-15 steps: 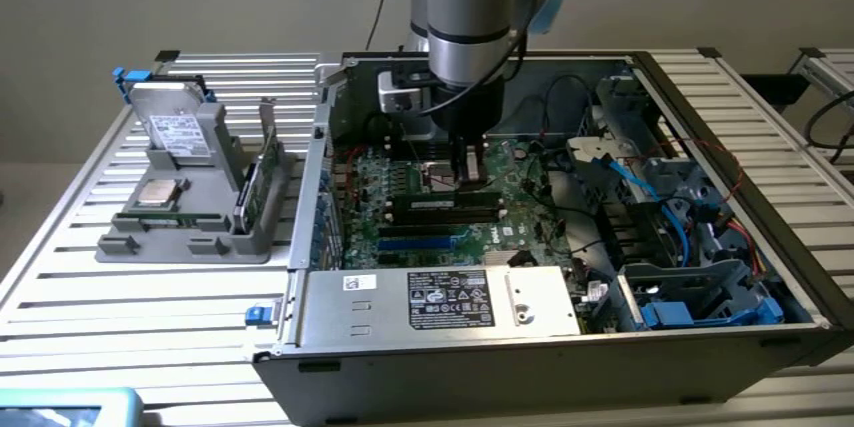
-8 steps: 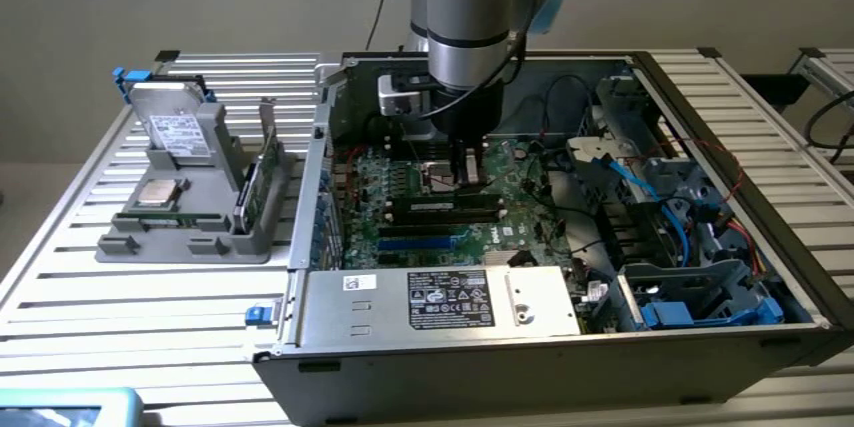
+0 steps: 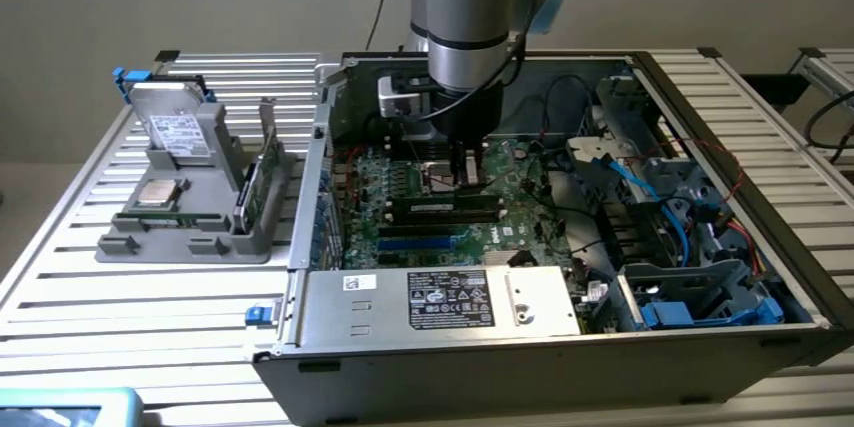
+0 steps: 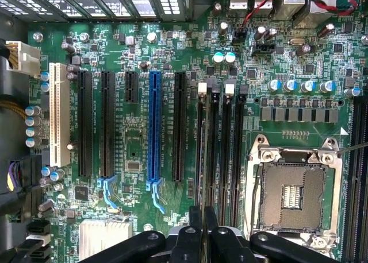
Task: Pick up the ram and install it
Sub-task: 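Insert the ram into the slot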
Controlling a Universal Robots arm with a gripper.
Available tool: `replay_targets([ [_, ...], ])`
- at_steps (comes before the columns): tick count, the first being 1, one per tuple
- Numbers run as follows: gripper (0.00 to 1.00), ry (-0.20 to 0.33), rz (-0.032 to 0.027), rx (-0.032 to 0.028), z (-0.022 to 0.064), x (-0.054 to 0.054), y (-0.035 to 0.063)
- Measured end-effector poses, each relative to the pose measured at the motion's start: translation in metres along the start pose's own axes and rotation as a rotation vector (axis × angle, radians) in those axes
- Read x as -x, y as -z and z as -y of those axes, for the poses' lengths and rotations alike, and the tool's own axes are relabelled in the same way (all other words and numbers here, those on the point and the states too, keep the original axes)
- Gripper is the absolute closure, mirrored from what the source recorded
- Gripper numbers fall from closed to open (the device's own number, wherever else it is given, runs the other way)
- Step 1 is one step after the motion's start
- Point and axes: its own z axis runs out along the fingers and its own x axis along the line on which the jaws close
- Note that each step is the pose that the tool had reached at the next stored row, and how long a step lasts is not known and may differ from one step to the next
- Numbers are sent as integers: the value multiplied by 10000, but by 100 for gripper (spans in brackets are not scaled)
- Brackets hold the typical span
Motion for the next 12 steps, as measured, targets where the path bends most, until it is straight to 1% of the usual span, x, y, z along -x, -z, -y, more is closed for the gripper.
replay_targets([
  [12,87,0,-9,-5,-1,1,-19],
])
